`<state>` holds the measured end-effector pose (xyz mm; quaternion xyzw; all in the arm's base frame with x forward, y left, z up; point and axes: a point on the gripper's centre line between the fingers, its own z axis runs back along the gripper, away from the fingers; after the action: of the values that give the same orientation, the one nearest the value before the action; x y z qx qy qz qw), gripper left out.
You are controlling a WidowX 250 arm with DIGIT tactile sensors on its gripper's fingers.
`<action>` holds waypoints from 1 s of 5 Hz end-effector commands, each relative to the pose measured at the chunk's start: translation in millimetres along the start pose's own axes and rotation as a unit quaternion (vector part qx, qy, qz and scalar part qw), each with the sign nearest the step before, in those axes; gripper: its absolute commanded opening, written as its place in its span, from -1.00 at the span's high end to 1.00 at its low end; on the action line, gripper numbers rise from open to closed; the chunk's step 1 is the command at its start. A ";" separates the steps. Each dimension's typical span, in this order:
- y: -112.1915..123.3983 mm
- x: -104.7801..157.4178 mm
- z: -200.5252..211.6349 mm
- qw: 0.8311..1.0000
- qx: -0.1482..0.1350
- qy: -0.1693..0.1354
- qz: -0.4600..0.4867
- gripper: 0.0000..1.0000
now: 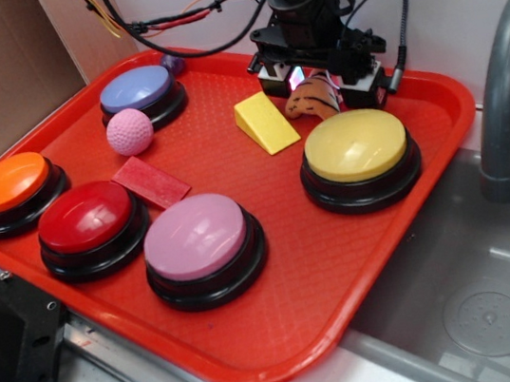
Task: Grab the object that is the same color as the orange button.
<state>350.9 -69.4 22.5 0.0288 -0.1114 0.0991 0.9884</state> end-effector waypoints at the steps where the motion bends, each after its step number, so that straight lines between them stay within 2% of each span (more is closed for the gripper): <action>1: 7.1 19.2 15.2 1.000 0.000 -0.023 -0.002 0.82; 2: 12.6 20.9 26.1 1.000 0.019 0.003 -0.010 1.00; 3: 19.0 22.8 50.5 0.999 0.011 0.033 -0.031 1.00; 4: 30.5 11.8 101.7 0.993 0.005 0.072 -0.099 1.00; 5: 51.5 -1.6 133.4 0.987 -0.007 0.117 -0.106 1.00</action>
<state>300.2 -37.1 124.5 0.0259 0.0505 -0.0075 0.9984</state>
